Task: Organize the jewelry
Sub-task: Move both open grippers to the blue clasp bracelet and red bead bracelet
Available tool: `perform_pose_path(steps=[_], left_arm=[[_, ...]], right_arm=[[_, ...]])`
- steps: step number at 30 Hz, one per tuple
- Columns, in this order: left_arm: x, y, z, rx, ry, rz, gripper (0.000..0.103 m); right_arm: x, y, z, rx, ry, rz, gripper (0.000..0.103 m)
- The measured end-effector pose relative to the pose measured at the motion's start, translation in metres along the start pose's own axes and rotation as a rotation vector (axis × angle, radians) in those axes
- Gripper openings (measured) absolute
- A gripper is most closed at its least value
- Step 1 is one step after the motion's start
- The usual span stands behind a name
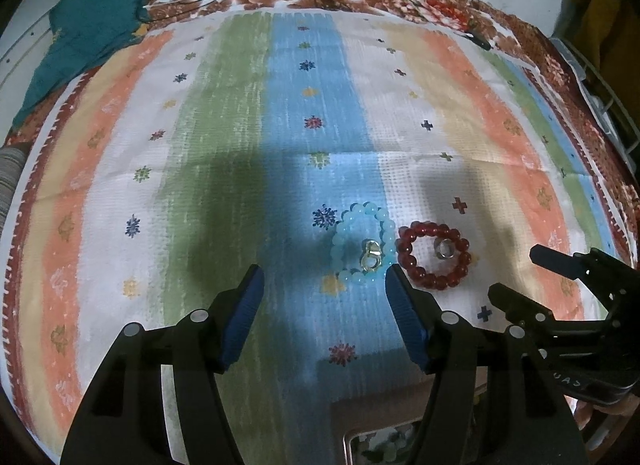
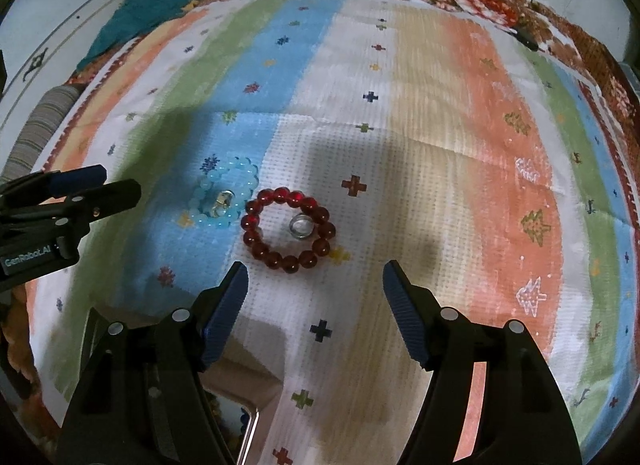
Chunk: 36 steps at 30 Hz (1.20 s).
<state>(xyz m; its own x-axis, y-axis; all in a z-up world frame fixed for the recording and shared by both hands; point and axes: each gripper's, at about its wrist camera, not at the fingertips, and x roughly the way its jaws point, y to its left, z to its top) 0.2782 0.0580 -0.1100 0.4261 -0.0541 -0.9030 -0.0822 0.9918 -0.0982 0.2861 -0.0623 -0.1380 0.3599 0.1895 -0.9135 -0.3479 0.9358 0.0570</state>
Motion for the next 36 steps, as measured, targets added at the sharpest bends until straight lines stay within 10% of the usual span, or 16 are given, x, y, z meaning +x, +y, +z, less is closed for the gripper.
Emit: perform_pose_path(steps=[36], left_arm=[[0.086,0.007,0.02,0.046,0.14,0.029,0.06]], right_arm=[[0.069,0.002,0.021,-0.026,0.086,-0.101,0.07]])
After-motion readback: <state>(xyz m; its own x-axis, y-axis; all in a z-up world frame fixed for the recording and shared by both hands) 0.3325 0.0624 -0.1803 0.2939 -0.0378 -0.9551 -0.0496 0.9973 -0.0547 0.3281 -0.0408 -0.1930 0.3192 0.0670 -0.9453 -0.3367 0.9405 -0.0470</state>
